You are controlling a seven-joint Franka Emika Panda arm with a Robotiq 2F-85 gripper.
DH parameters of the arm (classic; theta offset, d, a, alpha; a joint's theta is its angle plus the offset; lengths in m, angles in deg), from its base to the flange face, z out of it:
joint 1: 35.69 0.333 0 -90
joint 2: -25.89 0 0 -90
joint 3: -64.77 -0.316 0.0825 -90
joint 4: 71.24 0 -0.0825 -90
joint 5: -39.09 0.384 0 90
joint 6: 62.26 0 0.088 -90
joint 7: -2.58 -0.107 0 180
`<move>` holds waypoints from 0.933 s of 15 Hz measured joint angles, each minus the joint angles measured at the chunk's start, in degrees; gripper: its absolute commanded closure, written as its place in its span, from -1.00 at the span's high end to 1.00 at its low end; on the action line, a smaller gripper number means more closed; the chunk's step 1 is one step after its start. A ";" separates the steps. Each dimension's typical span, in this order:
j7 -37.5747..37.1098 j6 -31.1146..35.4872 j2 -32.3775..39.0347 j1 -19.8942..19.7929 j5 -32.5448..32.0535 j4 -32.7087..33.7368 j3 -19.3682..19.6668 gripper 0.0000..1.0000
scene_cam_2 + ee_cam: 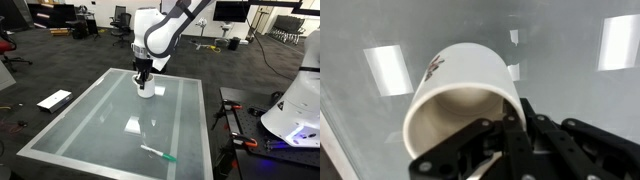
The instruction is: Slid the white mug to the left side of the table
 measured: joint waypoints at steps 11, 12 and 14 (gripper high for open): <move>-0.08 -1.35 2.32 5.29 -1.73 3.98 -0.51 -0.96; -0.08 -1.59 2.49 5.61 -1.76 4.31 -0.61 -0.96; -0.09 -2.11 2.76 6.09 -1.83 4.89 -1.05 -0.96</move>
